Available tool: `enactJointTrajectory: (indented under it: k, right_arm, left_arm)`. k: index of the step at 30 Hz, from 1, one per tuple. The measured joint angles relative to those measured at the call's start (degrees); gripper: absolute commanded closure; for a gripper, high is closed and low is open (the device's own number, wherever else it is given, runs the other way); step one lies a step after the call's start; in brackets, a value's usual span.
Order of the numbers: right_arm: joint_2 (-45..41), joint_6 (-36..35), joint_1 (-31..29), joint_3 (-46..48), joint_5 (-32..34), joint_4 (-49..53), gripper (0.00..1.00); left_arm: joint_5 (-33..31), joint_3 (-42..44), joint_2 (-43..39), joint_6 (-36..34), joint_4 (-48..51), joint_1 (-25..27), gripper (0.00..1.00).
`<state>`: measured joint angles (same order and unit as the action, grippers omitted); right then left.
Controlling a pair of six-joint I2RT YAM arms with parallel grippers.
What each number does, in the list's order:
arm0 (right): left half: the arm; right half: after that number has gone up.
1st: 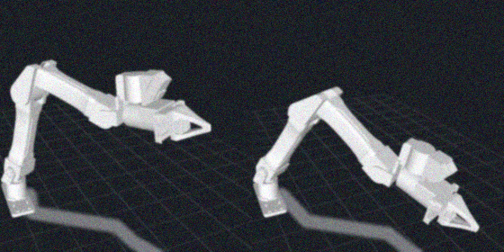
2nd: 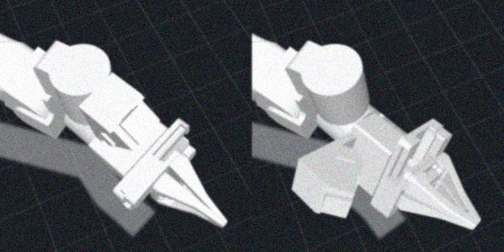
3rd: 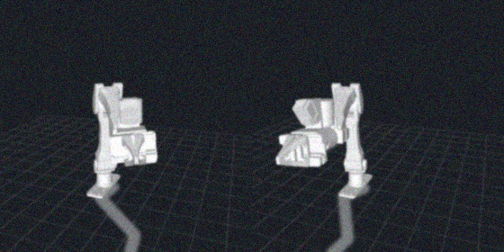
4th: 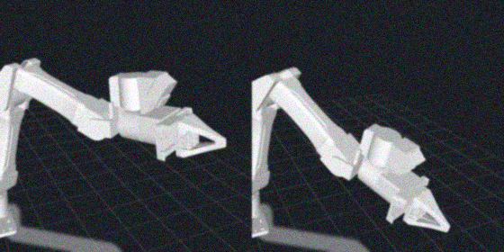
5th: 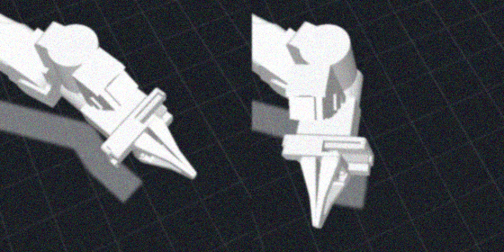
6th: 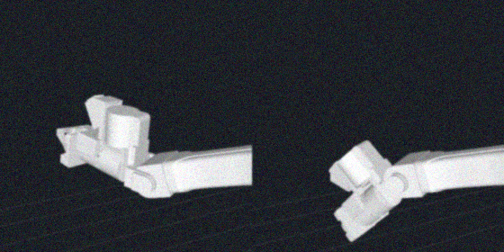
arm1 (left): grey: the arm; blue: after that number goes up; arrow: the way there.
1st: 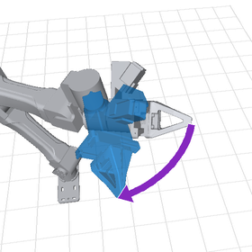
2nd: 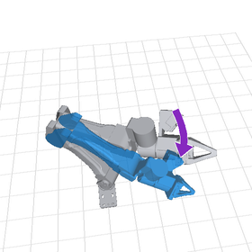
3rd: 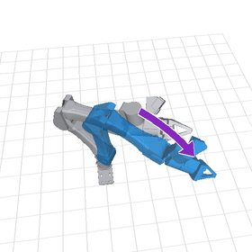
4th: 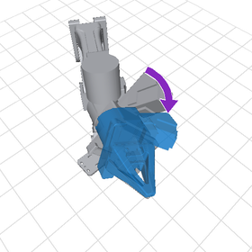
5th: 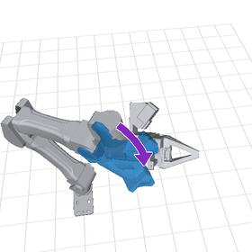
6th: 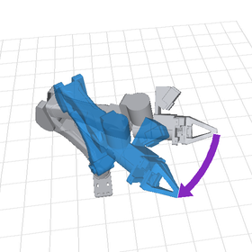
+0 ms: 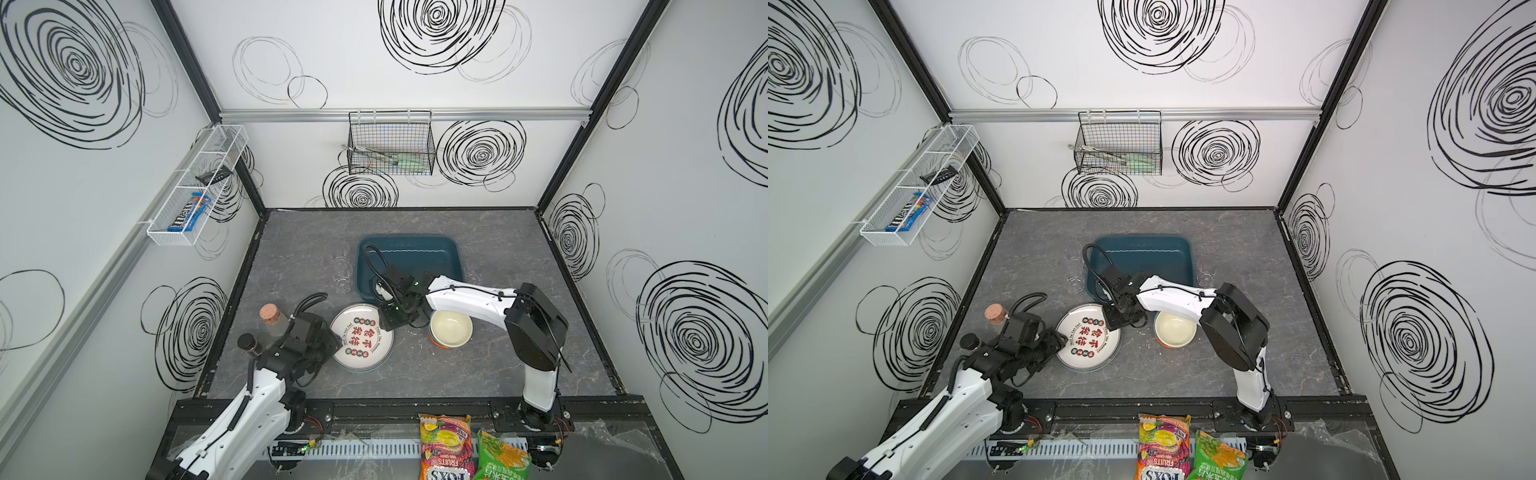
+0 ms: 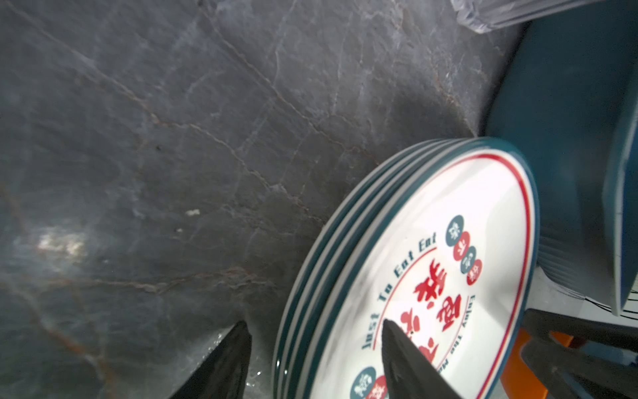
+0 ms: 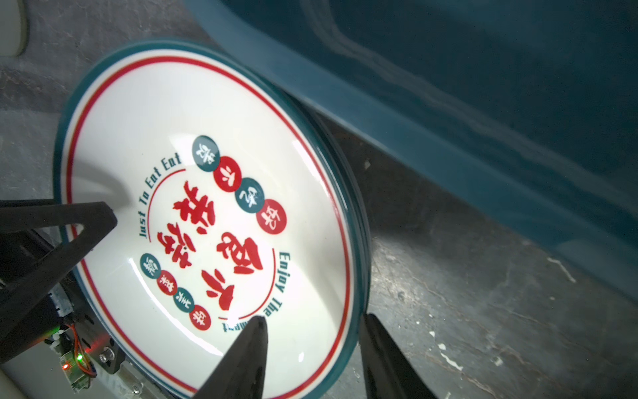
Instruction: Place the mixed dishes into the plastic bin
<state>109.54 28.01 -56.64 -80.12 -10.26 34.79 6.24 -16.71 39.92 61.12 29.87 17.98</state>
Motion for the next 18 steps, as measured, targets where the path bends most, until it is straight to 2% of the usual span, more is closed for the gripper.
enactJointTrajectory:
  k: [13,18]
  right_arm:
    - [0.90,-0.02,-0.17,-0.46,-1.07,-0.33,0.54]
    - [1.77,-0.04,-0.39,-0.46,-1.66,-0.70,0.57]
  left_arm:
    - [0.11,0.13,-1.38,0.90,0.15,0.02,0.34]
    - [0.07,0.13,-2.45,1.38,0.42,0.04,0.34]
